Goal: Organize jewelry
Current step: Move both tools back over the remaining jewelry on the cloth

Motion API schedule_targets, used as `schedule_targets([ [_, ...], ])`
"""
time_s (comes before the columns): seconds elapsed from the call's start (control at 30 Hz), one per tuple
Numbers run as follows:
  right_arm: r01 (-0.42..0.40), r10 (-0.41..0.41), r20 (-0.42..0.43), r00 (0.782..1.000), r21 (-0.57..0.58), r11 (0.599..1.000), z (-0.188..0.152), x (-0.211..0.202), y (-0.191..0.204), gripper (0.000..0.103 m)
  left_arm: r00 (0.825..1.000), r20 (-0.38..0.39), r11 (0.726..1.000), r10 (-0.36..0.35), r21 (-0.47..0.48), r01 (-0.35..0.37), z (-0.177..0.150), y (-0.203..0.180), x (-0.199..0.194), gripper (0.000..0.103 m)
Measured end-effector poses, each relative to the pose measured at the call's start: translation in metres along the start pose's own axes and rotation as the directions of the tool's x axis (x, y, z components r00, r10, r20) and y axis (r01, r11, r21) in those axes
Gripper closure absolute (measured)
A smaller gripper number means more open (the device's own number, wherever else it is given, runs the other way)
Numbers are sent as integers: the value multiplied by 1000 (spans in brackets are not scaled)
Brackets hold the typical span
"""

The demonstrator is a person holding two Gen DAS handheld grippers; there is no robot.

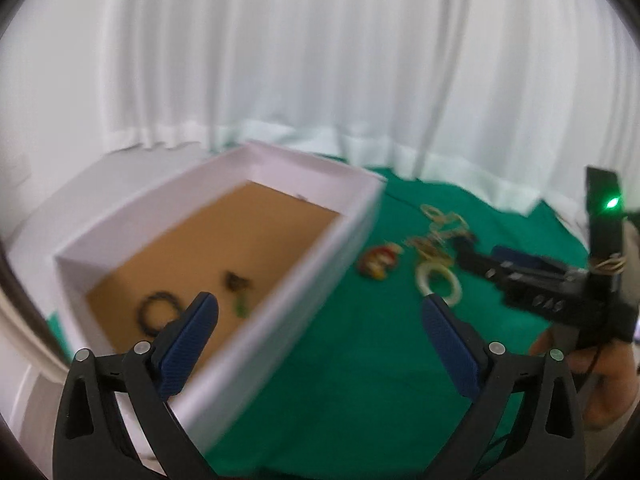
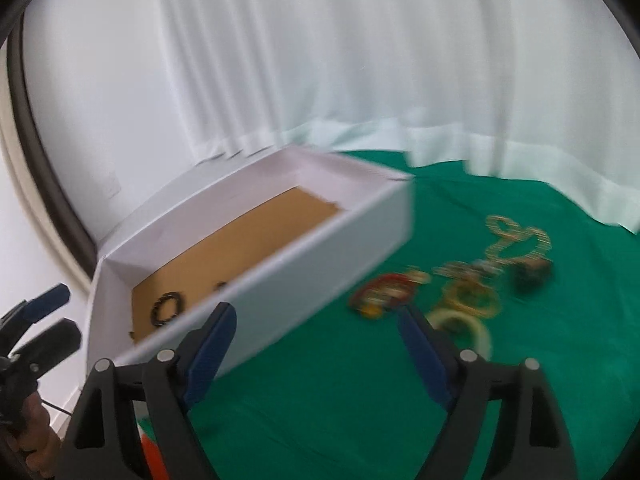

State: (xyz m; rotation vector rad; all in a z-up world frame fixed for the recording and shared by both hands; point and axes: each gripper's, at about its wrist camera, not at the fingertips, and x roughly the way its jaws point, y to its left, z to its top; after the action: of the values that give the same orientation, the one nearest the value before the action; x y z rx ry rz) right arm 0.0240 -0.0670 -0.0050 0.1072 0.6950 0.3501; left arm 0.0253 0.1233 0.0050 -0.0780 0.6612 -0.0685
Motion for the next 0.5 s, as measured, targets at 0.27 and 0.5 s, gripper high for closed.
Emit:
schedule_targets([
  [0.27, 199, -193, -53, 980, 139, 970, -71, -50, -94, 13, 972, -223, 993, -70, 82, 90, -45, -69, 72, 2],
  [0.5, 240, -223, -100, 970, 218, 946, -119, -64, -129, 1, 963, -269, 979, 27, 202, 29, -82, -98, 109, 2],
])
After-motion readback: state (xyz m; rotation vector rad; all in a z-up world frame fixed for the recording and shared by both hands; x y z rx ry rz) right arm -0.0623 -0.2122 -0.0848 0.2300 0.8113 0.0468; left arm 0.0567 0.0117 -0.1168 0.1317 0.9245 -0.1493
